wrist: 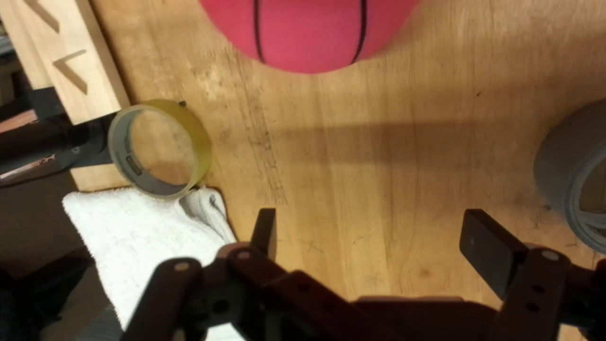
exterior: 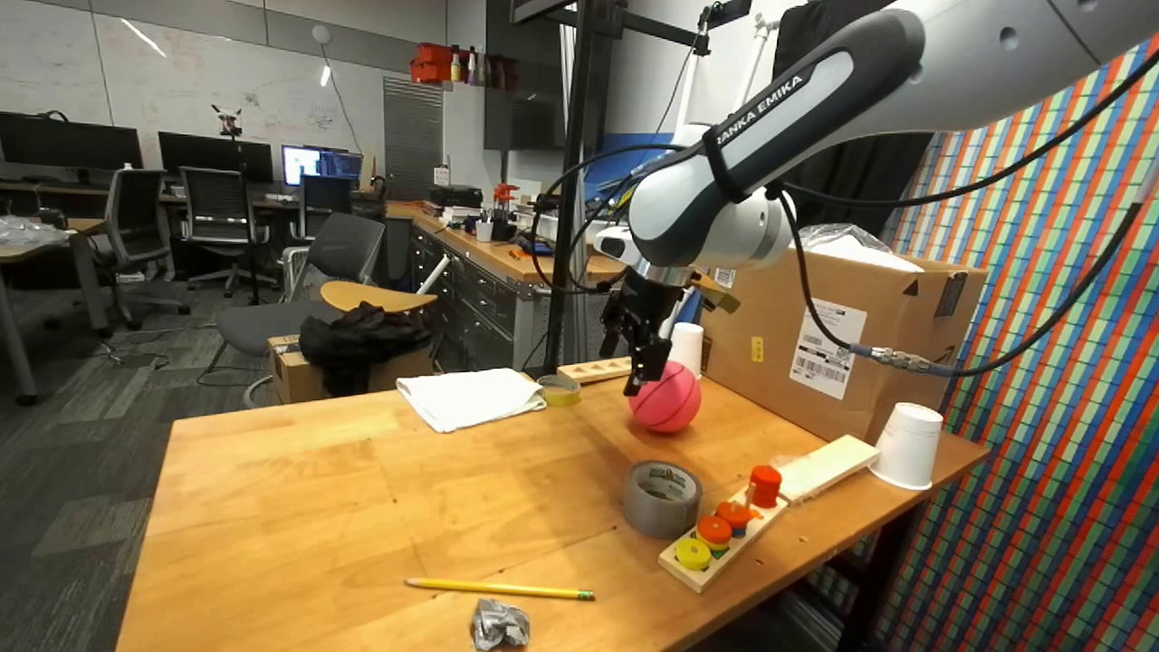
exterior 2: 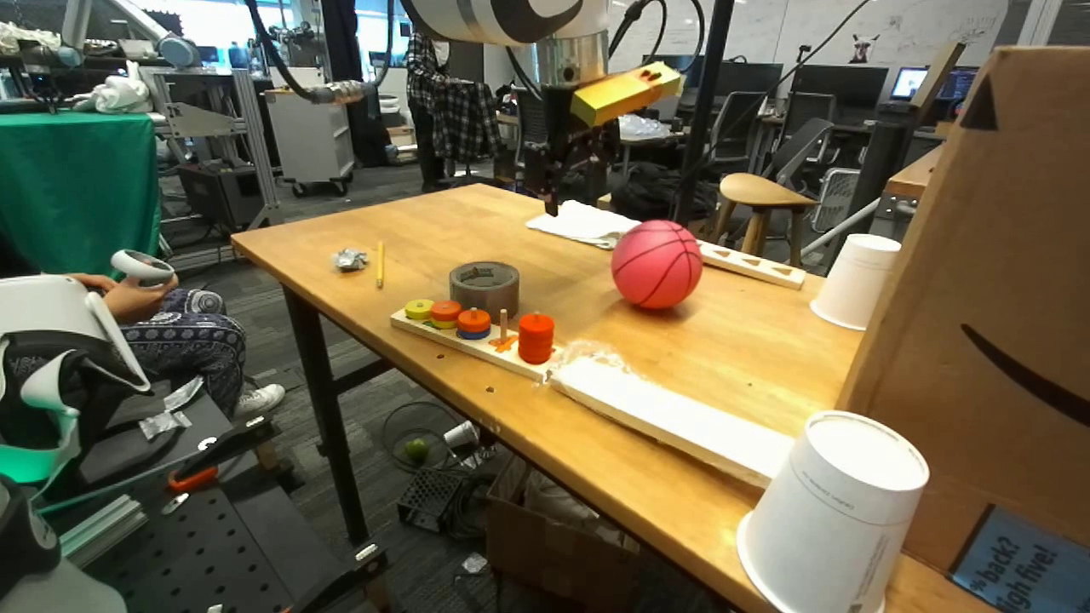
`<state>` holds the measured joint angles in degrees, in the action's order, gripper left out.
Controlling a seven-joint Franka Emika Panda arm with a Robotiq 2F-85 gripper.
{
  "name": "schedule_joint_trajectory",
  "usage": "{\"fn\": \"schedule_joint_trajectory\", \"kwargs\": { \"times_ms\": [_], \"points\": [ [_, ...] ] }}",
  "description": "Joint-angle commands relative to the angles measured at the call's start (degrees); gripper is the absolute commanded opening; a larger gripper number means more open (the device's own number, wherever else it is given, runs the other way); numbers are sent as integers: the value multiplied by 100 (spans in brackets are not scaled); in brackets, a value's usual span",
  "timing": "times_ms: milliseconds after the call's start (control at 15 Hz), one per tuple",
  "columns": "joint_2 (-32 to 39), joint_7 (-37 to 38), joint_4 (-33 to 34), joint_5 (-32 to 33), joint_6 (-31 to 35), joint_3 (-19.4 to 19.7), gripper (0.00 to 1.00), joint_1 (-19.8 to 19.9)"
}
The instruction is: Push the ball on the table to the right.
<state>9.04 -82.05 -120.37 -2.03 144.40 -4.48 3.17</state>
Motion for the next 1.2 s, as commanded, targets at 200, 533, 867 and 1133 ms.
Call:
{"fn": "schedule_joint_trajectory", "kwargs": {
  "times_ms": [200, 533, 867, 1133],
  "points": [
    [616, 301, 621, 610, -753, 230, 100, -37],
    [288, 987, 716, 1897, -51, 841, 100, 194],
    [0, 2102, 652, 2955, 335, 1219, 100, 186],
    [-198, 2466, 493, 3354, 314, 1077, 100, 107]
  ]
}}
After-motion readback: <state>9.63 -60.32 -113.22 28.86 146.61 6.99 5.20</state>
